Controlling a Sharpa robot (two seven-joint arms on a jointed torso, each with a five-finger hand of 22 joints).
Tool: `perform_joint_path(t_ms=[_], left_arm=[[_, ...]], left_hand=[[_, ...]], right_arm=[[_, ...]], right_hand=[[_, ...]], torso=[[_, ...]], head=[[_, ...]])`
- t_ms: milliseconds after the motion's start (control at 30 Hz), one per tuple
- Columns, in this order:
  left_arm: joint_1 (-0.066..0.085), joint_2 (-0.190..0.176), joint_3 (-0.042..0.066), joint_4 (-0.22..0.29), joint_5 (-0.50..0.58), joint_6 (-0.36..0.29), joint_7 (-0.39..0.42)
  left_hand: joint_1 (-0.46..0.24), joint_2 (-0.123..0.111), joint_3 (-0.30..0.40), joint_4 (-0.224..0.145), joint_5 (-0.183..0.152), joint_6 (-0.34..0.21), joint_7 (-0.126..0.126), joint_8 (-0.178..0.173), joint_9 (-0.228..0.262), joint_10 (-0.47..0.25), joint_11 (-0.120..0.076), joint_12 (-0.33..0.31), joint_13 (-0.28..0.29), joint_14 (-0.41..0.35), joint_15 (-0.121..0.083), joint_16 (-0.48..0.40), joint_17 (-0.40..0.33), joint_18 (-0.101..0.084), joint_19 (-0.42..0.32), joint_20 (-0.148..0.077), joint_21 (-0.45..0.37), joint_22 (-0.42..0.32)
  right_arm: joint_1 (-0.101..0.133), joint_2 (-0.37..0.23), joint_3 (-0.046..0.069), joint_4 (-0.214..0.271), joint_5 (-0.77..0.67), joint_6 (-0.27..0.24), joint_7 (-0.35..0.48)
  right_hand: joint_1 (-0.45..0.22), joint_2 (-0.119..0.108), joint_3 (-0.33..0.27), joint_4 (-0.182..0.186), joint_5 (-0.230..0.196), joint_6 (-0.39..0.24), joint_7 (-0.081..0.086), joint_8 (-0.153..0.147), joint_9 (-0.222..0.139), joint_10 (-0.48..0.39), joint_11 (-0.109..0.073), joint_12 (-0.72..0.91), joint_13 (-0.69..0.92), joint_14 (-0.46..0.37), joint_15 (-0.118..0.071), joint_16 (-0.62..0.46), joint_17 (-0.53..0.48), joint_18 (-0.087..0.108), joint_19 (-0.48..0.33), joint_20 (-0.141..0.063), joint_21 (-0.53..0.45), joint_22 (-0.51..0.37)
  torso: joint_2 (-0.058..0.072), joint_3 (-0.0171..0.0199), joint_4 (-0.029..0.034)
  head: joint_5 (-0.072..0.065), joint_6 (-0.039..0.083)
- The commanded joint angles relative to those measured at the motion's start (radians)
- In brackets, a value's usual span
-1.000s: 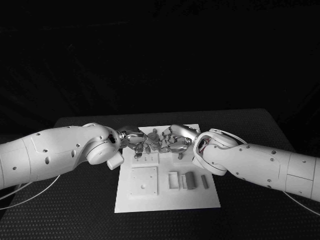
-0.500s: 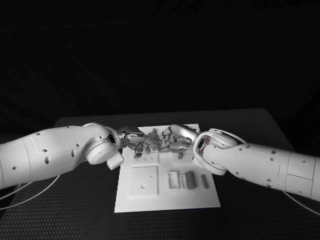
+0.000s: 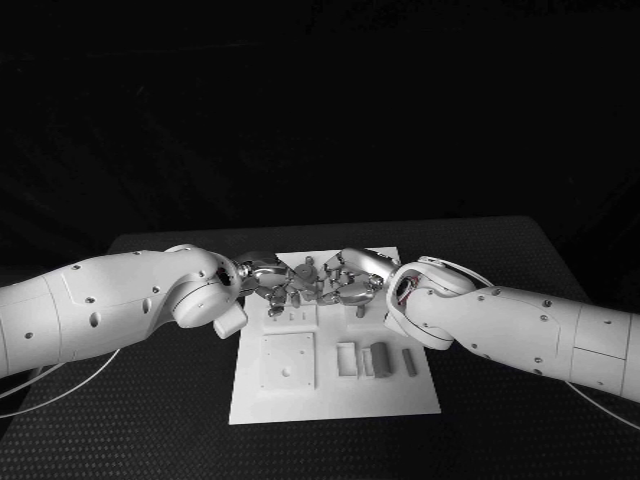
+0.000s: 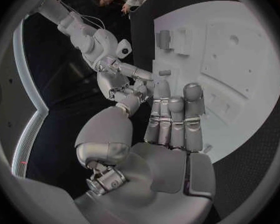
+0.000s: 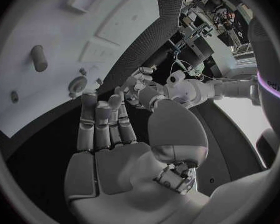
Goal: Assemble the parts on the task board
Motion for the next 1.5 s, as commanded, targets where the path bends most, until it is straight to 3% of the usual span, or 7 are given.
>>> perform_joint_path(t_ms=[33,433,500,700,1067,1300,1500], left_arm=[[0.0,0.003,0.0,0.003,-0.012,0.011,0.012],[0.0,0.003,0.0,0.001,0.001,-0.004,0.012],[0.0,0.003,0.0,0.0,0.003,-0.01,0.011],[0.0,0.002,0.0,-0.007,0.003,-0.039,-0.005],[0.0,0.004,0.0,-0.037,-0.064,-0.124,-0.066],[0.0,0.027,0.0,-0.073,-0.177,-0.176,-0.123],[0.0,0.048,0.0,-0.1,-0.277,-0.238,-0.182]], left_hand=[[0.035,0.022,0.014,0.001,0.006,0.014,0.0,0.011,0.008,0.01,-0.004,-0.004,0.0,-0.007,-0.005,0.0,-0.002,0.083,-0.005,-0.002,-0.004,0.019],[0.036,0.029,0.023,0.005,0.004,0.027,-0.005,0.018,0.015,0.026,-0.007,-0.006,-0.002,-0.005,-0.007,0.002,-0.003,0.079,-0.004,-0.002,-0.004,0.018],[0.032,0.032,0.022,0.005,0.004,0.03,-0.006,0.02,0.016,0.029,-0.007,-0.005,-0.002,-0.005,-0.008,0.002,-0.003,0.078,-0.004,-0.003,-0.004,0.019],[0.025,0.033,0.021,0.003,0.005,0.036,-0.009,0.023,0.02,0.038,-0.01,-0.004,-0.001,-0.003,-0.01,0.003,-0.003,0.077,-0.003,-0.005,-0.003,0.019],[0.021,0.034,0.022,0.002,0.005,0.039,-0.011,0.024,0.023,0.044,-0.013,-0.003,0.0,0.0,-0.013,0.004,-0.004,0.077,-0.001,-0.007,-0.002,0.019],[0.021,0.029,0.023,0.001,0.005,0.043,-0.013,0.026,0.025,0.049,-0.014,-0.002,0.0,0.003,-0.014,0.005,-0.004,0.076,-0.001,-0.008,-0.001,0.019],[0.023,0.024,0.025,0.001,0.006,0.045,-0.014,0.026,0.026,0.053,-0.016,-0.001,0.001,0.005,-0.016,0.006,-0.005,0.076,0.0,-0.01,0.0,0.019]], right_arm=[[0.001,0.002,0.001,0.005,-0.001,0.009,0.018],[0.001,-0.001,0.001,-0.003,0.041,0.026,0.008],[0.001,-0.004,0.001,-0.005,0.06,0.019,0.01],[0.001,-0.019,0.001,-0.012,0.117,-0.017,0.031],[0.038,-0.061,0.011,-0.065,0.406,-0.055,0.075],[0.083,-0.087,0.051,-0.125,0.547,0.014,0.138],[0.128,-0.09,0.057,-0.211,0.622,0.115,0.188]], right_hand=[[0.007,0.016,0.006,-0.002,0.006,0.007,-0.002,0.026,0.019,0.012,-0.005,0.0,0.001,0.004,-0.004,0.003,0.002,0.014,0.008,0.001,0.006,0.017],[-0.016,-0.02,0.006,0.011,0.006,-0.028,0.012,0.005,0.01,-0.019,0.007,-0.023,0.005,-0.021,0.005,-0.02,0.006,0.014,-0.012,0.008,-0.011,0.012],[-0.028,-0.051,0.005,0.019,0.006,-0.096,0.046,-0.034,-0.005,-0.079,0.041,-0.045,0.005,-0.074,0.038,-0.058,-0.003,0.011,-0.065,0.028,-0.05,0.003],[-0.041,-0.079,-0.067,0.018,0.004,-0.206,0.094,-0.068,-0.01,-0.176,0.092,-0.104,-0.029,-0.169,0.093,-0.152,-0.037,0.006,-0.171,0.087,-0.144,-0.022],[-0.043,-0.076,-0.09,0.035,0.005,-0.219,0.1,-0.056,-0.016,-0.18,0.105,-0.164,-0.114,-0.184,0.108,-0.237,-0.073,0.014,-0.202,0.12,-0.215,-0.054],[-0.046,-0.055,-0.066,0.022,0.006,-0.217,0.103,-0.049,-0.047,-0.138,0.137,-0.382,-0.329,-0.2,0.161,-0.521,-0.19,-0.001,-0.317,0.172,-0.39,-0.144],[-0.057,-0.038,-0.063,0.029,0.005,-0.229,0.101,-0.046,-0.089,-0.026,0.149,-0.647,-0.523,-0.197,0.225,-0.844,-0.277,-0.035,-0.468,0.212,-0.538,-0.202]], torso=[[0.0,-0.0001,0.0],[0.0,-0.0002,-0.0003],[0.0,-0.0004,-0.0002],[-0.001,-0.0004,0.0],[-0.001,0.0003,-0.0006],[-0.002,0.0004,-0.0003],[-0.002,0.001,-0.0014]], head=[[0.0,-0.001],[0.0,-0.002],[0.0,-0.002],[0.0,0.0],[0.008,0.003],[0.009,0.003],[0.013,0.006]])
